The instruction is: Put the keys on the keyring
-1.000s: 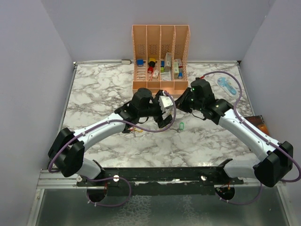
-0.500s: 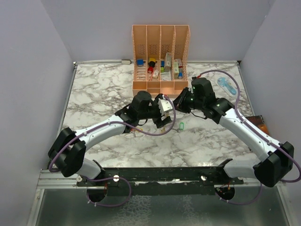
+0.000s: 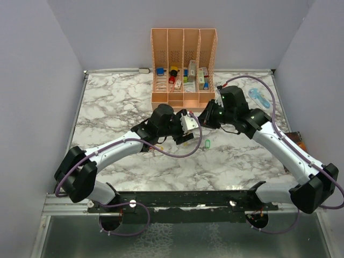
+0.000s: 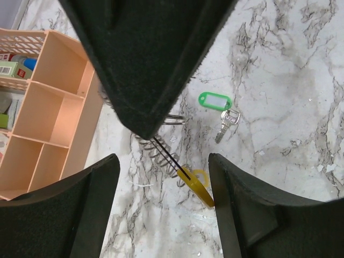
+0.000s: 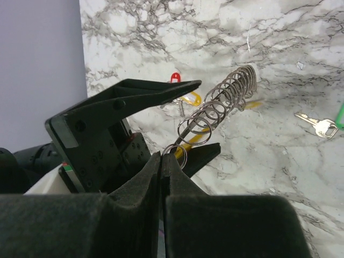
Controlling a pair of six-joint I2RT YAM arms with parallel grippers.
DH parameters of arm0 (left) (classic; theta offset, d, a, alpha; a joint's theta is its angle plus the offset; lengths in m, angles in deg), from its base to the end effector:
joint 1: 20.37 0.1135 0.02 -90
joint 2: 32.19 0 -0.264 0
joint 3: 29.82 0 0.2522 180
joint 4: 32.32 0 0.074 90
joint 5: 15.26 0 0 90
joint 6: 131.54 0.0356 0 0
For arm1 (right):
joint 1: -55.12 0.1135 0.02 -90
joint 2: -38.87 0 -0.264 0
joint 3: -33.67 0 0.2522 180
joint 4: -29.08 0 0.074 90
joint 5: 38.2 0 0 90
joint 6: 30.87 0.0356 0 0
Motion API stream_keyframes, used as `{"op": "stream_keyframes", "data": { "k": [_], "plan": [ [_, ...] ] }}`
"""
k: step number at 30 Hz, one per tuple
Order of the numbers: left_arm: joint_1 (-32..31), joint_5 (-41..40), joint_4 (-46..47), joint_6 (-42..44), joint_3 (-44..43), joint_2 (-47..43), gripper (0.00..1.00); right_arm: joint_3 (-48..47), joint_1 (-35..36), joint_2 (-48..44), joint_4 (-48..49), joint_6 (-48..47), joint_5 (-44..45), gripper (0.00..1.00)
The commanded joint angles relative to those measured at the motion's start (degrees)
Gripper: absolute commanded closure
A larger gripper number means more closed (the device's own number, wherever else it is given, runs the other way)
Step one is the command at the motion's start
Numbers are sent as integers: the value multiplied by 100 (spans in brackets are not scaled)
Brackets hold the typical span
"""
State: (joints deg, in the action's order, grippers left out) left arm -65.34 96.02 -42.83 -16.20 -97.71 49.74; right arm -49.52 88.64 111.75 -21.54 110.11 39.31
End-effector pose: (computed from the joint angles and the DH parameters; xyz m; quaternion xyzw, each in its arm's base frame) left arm 0.2209 -0.2389 0.2692 0.5577 0.6185 -0.2436 0.4971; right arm 0.2236 0.1574 0.3406 0.0917 0.8985 0.3539 0.2428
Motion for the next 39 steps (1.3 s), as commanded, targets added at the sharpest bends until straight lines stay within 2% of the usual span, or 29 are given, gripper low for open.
{"op": "stream_keyframes", "data": {
  "k": [1,6,15,22,27,33,39],
  "plan": [
    [-14,-241,-215,321,-325,-247,30,-201,-4,82,-355,-419,-333,98],
    [-16,-24,-249,637,-384,-417,27,-271,-3,235,-615,-826,-584,98],
    [-17,1651,13,1264,131,-1026,26,-413,-3,346,-793,-1485,-1013,98],
    [-8,2370,-343,1717,316,-1188,26,-501,-3,448,-845,-1736,-1224,98],
    [-4,2371,-525,1400,71,-1057,25,-607,-3,522,-935,-1625,-1051,98],
    [-8,1234,-311,569,-82,-874,22,-701,-3,460,-1074,-1526,-714,98],
    [-13,1203,-48,277,81,-811,20,-616,-4,318,-946,-1198,-565,98]
  ]
}}
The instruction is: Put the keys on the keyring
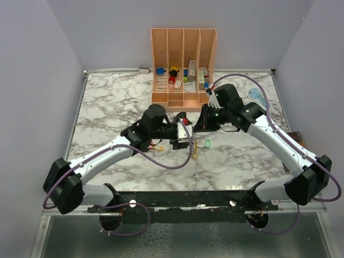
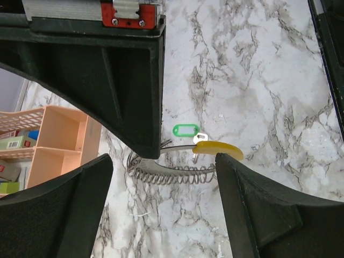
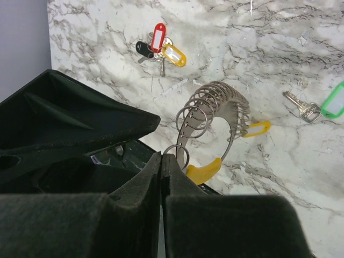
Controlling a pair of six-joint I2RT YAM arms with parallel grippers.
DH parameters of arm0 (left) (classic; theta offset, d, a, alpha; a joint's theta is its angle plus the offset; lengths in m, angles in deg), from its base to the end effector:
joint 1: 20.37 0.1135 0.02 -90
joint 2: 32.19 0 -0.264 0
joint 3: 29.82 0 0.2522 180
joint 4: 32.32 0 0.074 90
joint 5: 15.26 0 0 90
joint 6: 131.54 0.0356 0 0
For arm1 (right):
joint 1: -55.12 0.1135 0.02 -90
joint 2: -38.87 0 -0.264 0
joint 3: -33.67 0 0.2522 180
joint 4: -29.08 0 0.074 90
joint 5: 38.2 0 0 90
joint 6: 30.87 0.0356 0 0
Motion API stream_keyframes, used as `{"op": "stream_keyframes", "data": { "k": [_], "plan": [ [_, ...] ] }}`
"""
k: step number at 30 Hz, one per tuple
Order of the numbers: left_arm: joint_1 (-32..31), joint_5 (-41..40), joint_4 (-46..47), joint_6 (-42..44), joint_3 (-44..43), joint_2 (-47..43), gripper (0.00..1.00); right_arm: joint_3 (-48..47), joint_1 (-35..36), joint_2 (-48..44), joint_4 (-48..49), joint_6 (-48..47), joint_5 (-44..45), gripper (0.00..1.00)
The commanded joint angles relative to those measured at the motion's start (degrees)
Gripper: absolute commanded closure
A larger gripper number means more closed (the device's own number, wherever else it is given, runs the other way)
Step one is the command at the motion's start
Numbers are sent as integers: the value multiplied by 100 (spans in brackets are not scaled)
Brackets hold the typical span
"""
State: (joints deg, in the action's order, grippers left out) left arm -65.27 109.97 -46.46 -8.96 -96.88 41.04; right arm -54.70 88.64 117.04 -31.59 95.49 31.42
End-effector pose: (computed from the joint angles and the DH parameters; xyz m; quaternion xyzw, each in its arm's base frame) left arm 0.1918 -0.2201 0.3034 0.6244 0.5019 -0.3054 0.5148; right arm 0.2286 0.1663 0.3337 -0.0369 0.9274 0.3271 0.1775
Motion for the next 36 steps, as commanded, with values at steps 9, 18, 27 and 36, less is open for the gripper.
{"op": "stream_keyframes", "data": {
  "k": [9,18,27,36],
  "plan": [
    [-72,-259,705,-1174,-18,234,12,9,-3,-331,239,769,542,98],
    [-91,-380,674,-1649,-151,359,11,205,70,-435,497,1187,767,98],
    [-115,-689,882,-1733,-125,510,11,252,208,-466,692,1457,929,98],
    [-124,-644,876,-1456,-172,518,22,211,225,-469,625,1378,948,98]
  ]
}}
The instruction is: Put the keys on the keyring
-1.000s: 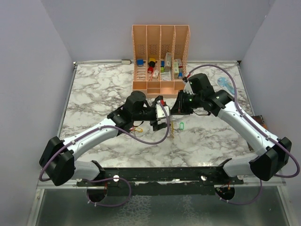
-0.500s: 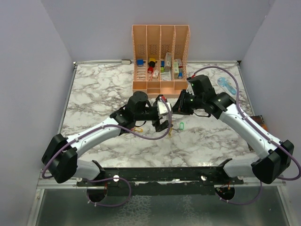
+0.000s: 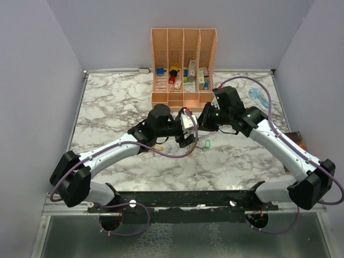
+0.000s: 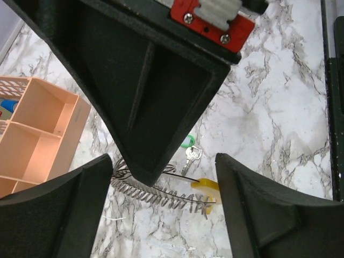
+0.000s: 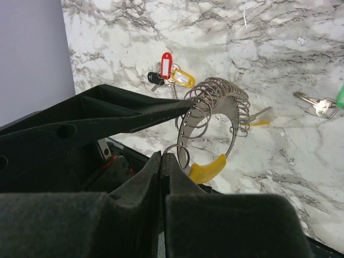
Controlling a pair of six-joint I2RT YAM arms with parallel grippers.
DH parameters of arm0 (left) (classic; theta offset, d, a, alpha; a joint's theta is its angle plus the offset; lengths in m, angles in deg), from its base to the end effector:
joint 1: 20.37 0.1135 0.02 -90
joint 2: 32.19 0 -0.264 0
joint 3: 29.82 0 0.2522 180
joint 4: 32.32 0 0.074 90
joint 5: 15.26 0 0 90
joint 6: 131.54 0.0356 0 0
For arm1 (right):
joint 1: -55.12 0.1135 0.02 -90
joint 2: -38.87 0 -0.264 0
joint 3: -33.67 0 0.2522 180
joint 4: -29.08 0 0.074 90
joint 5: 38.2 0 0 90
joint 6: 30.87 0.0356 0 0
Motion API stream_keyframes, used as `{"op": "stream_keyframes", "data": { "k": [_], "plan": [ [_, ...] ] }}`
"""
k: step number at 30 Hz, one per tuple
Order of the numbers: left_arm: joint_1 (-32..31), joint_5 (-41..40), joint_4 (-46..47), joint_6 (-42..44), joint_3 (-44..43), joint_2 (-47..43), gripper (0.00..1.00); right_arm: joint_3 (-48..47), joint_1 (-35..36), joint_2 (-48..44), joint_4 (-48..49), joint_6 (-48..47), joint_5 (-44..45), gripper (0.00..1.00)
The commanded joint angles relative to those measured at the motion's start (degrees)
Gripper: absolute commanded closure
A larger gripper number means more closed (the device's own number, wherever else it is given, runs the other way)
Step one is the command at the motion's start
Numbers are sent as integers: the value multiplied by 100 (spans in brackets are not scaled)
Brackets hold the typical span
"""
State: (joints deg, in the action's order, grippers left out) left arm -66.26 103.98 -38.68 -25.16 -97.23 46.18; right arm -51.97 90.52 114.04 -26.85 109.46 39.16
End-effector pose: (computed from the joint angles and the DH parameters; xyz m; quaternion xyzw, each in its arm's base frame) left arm 0.2065 -0.2380 0.2929 0.5310 0.5898 -0.3426 0.5027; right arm 0.2210 0.1666 0.3370 0.0781 0.9174 0.3309 0.2068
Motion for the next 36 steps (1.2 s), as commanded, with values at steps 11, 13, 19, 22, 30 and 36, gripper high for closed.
{"op": "stream_keyframes", "data": {
  "k": [11,13,19,22,30,36],
  "plan": [
    [-33,407,-287,573,-162,-133,29,-161,37,-135,36,-244,162,98],
    [-30,517,-389,650,-177,-151,31,-201,37,-118,-2,-331,140,98],
    [-26,650,-698,1017,-233,-212,35,-377,37,-37,-200,-657,12,98],
    [-28,687,-874,1224,-295,-228,38,-438,37,20,-290,-801,-75,98],
    [-26,786,-1325,1827,-474,-267,42,-414,37,106,-399,-1132,-461,98],
    [-27,1119,-1801,2695,-511,-387,42,-451,36,99,-516,-1442,-680,98]
  ]
}}
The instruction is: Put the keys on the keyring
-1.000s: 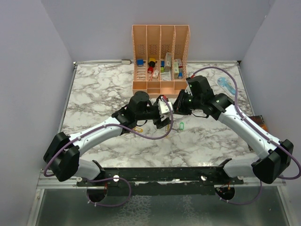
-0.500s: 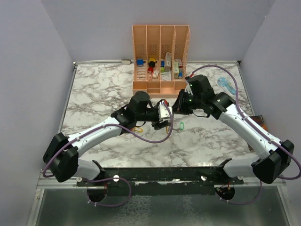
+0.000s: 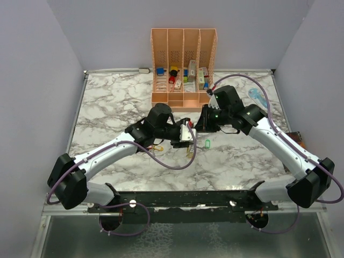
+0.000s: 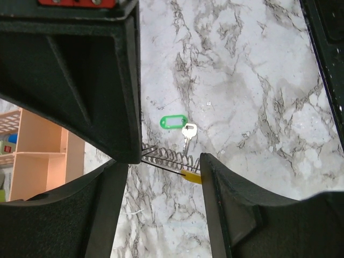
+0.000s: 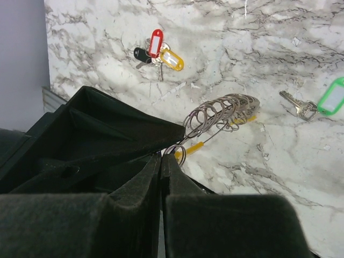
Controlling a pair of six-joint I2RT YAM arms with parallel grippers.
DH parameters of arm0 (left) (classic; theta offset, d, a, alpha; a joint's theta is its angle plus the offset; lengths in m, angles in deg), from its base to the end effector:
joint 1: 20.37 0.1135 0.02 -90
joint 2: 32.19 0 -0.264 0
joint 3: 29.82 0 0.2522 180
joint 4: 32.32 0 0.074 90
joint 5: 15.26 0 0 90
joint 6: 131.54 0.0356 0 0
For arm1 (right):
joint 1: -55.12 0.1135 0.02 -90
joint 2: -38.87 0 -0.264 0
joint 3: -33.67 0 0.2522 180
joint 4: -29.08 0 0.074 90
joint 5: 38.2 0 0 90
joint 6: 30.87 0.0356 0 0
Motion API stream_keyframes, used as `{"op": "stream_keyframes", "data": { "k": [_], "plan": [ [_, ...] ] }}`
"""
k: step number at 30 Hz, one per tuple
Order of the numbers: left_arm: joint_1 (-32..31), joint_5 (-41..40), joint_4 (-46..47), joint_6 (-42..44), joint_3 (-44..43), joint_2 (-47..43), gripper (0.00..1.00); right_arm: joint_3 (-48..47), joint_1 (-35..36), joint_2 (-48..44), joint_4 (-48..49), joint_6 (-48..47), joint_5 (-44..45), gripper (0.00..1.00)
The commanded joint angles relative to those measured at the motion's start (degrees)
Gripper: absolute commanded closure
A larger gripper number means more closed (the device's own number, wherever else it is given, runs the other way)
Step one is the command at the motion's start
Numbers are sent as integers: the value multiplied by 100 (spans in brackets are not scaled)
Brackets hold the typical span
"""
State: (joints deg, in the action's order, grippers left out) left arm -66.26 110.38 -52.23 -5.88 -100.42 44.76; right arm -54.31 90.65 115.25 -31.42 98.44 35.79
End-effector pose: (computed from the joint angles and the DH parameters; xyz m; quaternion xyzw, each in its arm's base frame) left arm 0.1962 -0.2322 0.2972 0.6504 0.5067 -0.3037 0.4775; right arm 0.2189 0.1684 0.3392 -0.0183 0.9283 0.3148 0.1968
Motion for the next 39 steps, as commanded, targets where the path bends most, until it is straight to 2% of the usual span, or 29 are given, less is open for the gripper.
{"op": "stream_keyframes", "data": {
  "k": [1,5,11,16,21,30,34,39],
  "plan": [
    [-26,551,-539,954,-181,-268,42,-228,20,-30,-81,-390,-369,98],
    [-28,699,-790,1462,-100,-370,44,-278,24,-36,-205,-529,-388,98],
    [-25,623,-980,1613,-152,-374,45,-226,24,-72,-257,-612,-502,98],
    [-30,348,-1133,1560,-311,-327,34,-229,24,-124,-332,-637,-508,98],
    [-25,246,-1127,1529,-330,-319,29,-276,24,-163,-379,-629,-552,98],
    [-25,351,-852,198,-540,-201,24,-397,20,-184,-491,-581,-291,98],
    [-28,-52,-1032,-362,-576,-122,26,-426,23,-201,-531,-547,-127,98],
    [-27,-165,-1270,-1185,-702,4,31,-515,24,-146,-573,-464,57,98]
  ]
}}
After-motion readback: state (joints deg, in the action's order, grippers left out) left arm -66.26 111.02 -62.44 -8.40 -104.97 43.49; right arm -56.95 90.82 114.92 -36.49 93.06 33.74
